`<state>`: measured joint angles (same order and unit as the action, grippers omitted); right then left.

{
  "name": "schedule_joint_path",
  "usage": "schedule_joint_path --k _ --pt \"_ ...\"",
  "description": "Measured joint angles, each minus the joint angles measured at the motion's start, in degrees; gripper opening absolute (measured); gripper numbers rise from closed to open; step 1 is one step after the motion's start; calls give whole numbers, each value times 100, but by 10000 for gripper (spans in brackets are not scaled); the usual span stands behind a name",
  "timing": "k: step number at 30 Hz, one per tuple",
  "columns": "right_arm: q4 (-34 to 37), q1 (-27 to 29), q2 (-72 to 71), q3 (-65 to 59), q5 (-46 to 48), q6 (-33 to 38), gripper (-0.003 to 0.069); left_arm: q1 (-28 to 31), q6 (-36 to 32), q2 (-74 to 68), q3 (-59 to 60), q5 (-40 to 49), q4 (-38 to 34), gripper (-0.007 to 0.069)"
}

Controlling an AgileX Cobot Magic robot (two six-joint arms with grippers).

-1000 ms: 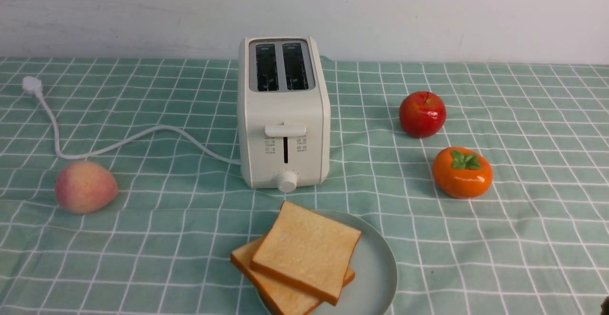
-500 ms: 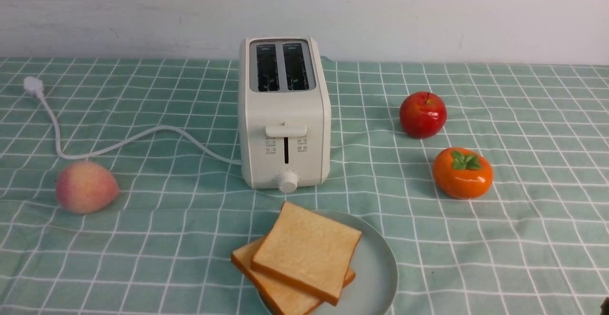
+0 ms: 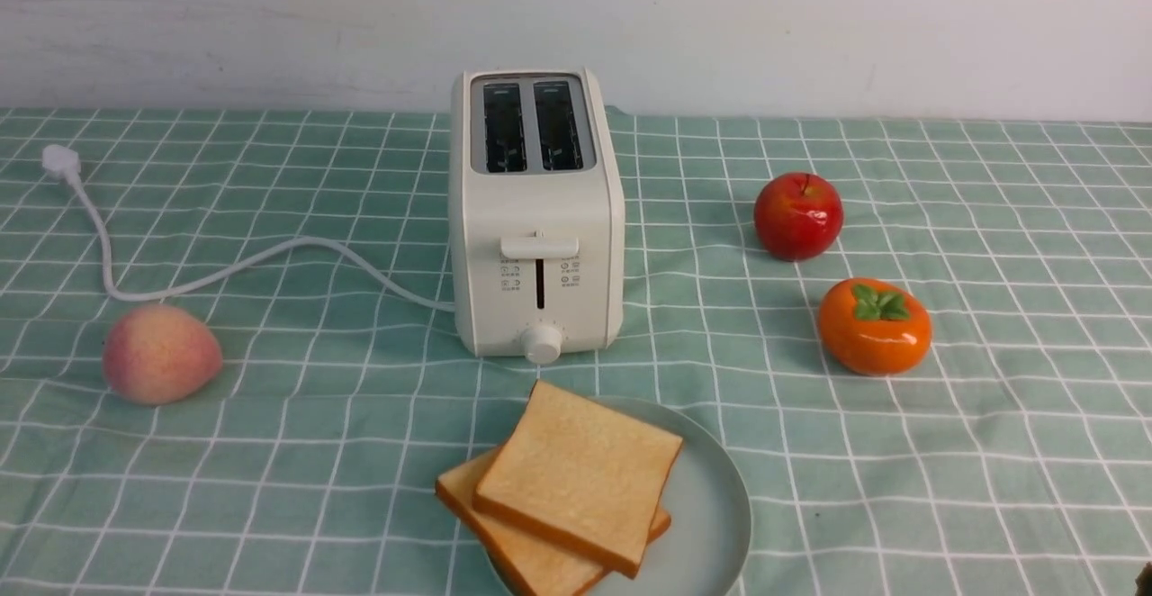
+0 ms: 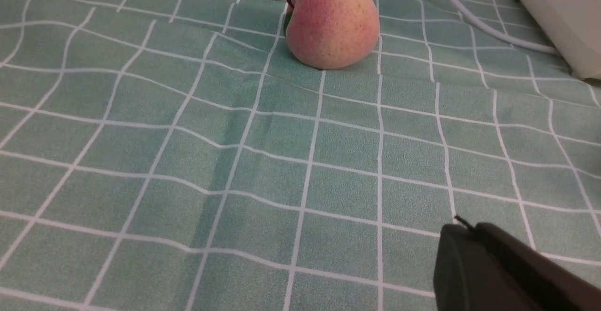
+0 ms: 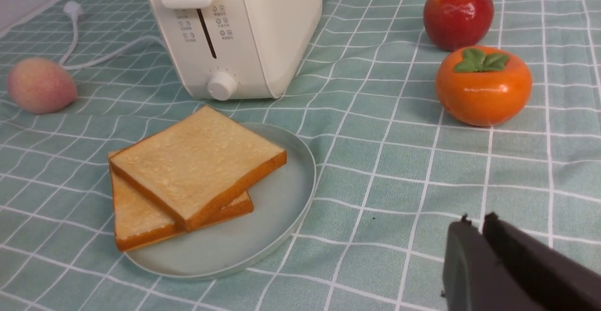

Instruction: Take toasted bread from bread machine on blue coffee table place on plate.

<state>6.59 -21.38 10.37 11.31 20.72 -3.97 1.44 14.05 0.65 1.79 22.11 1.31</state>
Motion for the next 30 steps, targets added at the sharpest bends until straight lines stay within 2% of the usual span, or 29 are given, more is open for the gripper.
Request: schedule_joint_path --k 15,20,23,30 --pt "0 87 -31 0 0 0 62 0 0 0 0 5 0 -10" --pt "-120 727 -97 0 0 0 70 0 0 0 0 5 0 -3" --pt "-522 1192 -195 0 29 31 77 0 0 0 0 5 0 -1" --pt "-1271 1656 -396 -7 505 17 89 0 0 0 0 5 0 2"
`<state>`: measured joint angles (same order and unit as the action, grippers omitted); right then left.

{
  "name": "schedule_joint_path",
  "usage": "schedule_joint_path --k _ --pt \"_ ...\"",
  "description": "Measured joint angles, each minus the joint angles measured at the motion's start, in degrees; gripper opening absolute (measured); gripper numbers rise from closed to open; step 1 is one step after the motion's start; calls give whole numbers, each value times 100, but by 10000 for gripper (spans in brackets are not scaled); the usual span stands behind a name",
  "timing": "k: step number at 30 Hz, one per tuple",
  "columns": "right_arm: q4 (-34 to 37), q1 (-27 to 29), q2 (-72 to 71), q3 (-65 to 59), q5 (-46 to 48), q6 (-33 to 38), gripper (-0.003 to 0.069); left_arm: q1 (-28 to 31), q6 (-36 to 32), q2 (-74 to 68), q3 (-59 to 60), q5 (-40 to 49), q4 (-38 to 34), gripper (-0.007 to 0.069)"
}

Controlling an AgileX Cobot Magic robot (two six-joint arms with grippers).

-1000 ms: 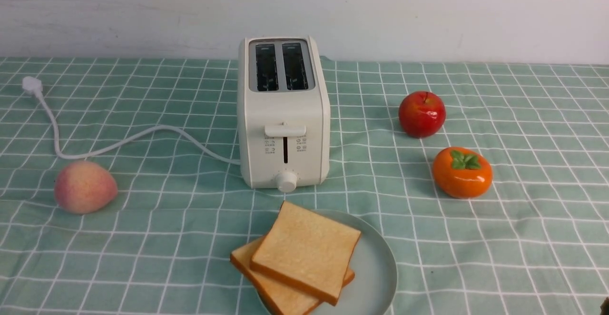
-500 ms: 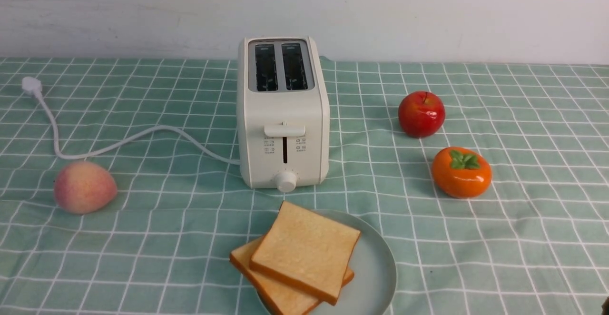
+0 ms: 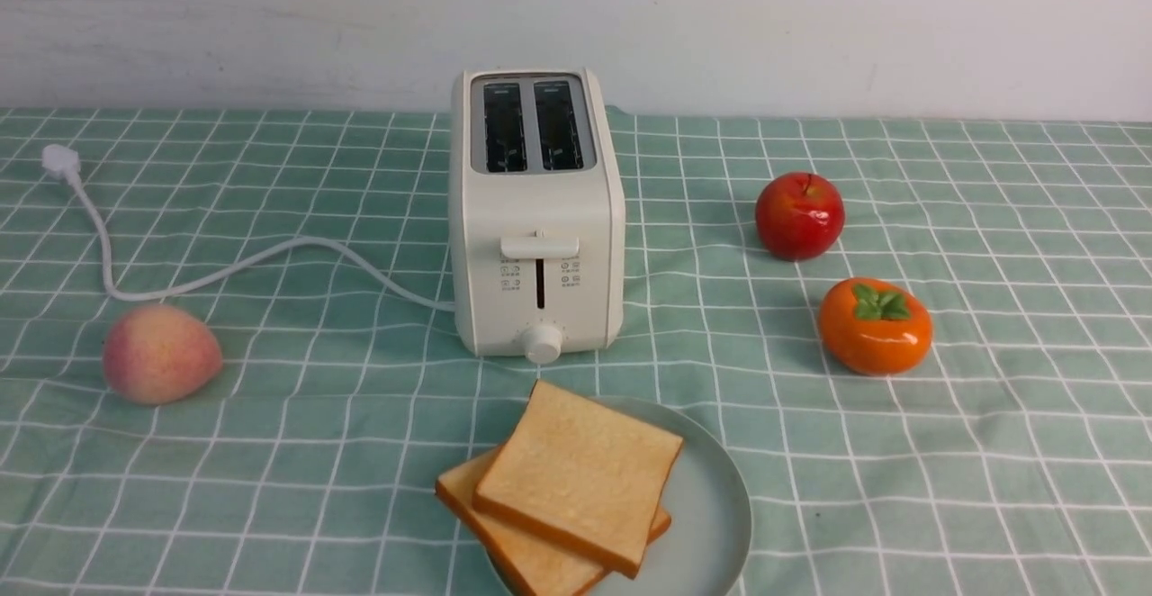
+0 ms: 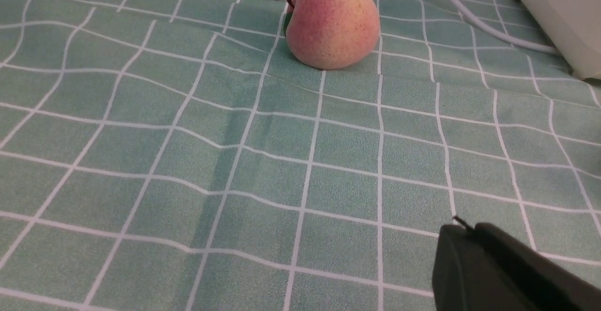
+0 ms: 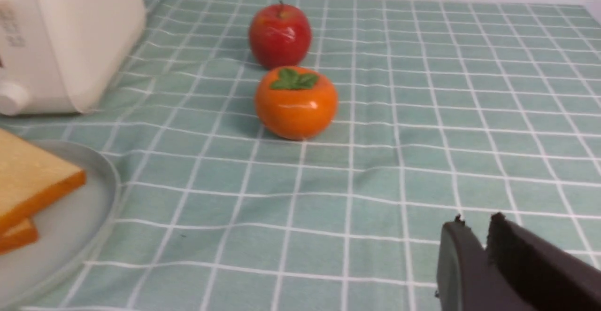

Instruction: Take toasted bread from bread machine on blue coffee table place on plate.

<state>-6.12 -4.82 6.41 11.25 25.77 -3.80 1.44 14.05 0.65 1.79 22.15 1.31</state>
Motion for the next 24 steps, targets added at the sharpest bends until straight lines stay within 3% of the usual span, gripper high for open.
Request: schedule_joint_path --k 10,14,24 --pt "-272 180 -190 -489 110 -453 102 0 0 0 0 0 0 17" --pt "103 180 -451 -1147 -129 -437 108 0 0 0 0 0 0 21" --pt "210 196 -697 -1189 -290 -35 117 0 0 0 0 23 0 34"
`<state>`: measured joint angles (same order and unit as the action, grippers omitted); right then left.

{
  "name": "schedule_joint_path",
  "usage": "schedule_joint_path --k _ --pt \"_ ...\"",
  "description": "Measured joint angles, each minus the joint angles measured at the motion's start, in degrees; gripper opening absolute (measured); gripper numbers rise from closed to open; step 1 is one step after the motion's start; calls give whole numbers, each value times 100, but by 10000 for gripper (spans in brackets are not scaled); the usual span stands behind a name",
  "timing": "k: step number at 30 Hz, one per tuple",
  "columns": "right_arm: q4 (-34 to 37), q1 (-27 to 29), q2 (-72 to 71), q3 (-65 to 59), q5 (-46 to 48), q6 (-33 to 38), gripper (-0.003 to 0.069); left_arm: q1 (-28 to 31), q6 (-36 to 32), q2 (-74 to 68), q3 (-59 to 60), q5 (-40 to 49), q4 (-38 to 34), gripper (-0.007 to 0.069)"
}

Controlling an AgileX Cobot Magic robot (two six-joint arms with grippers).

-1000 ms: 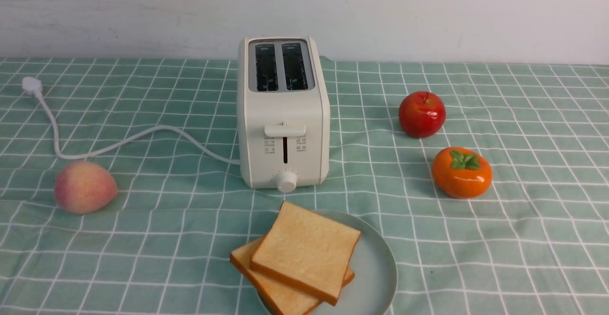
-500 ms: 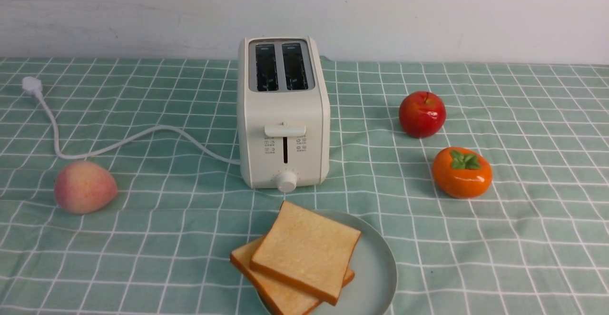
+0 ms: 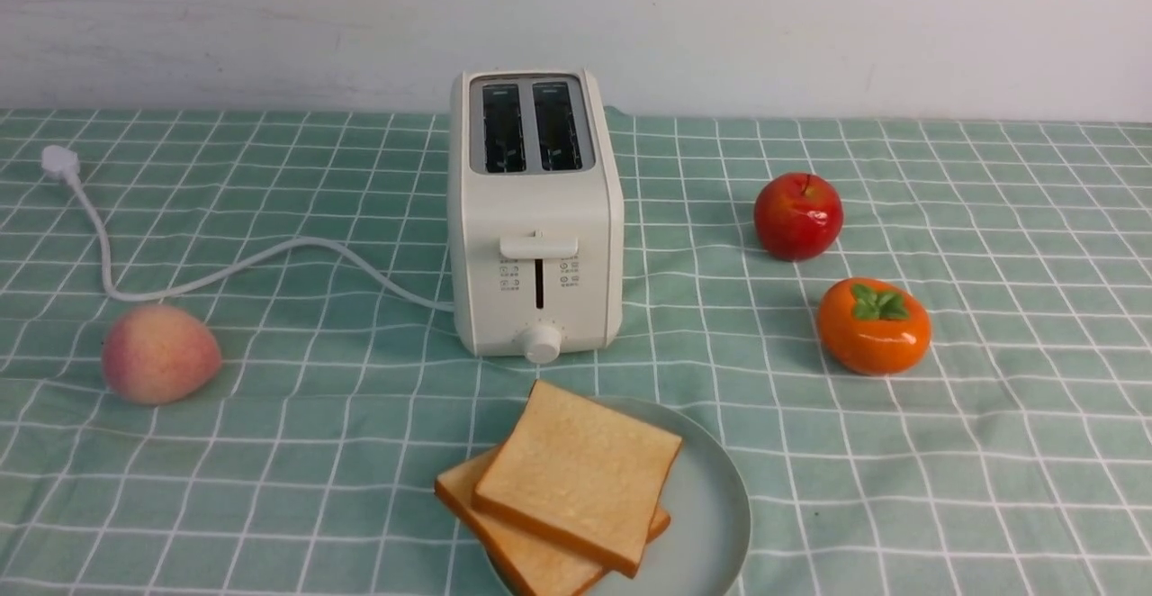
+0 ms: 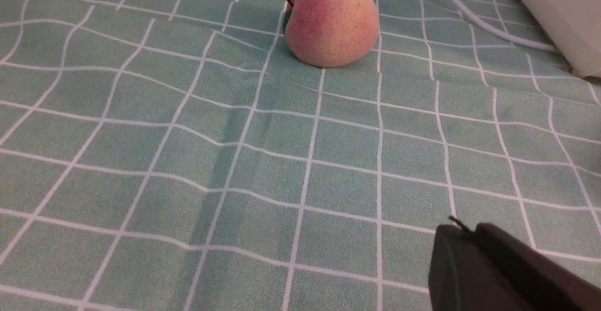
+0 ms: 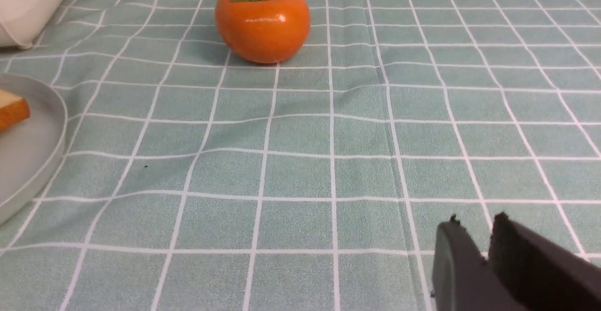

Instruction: Take toasted bread from bread machine on blue coffee table place on plate.

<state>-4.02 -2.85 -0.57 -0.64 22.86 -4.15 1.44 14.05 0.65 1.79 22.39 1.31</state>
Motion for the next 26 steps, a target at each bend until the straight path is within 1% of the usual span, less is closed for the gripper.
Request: schedule_joint_path --k 26 --pt "11 5 0 -4 -3 13 149 0 0 0 0 -2 0 50"
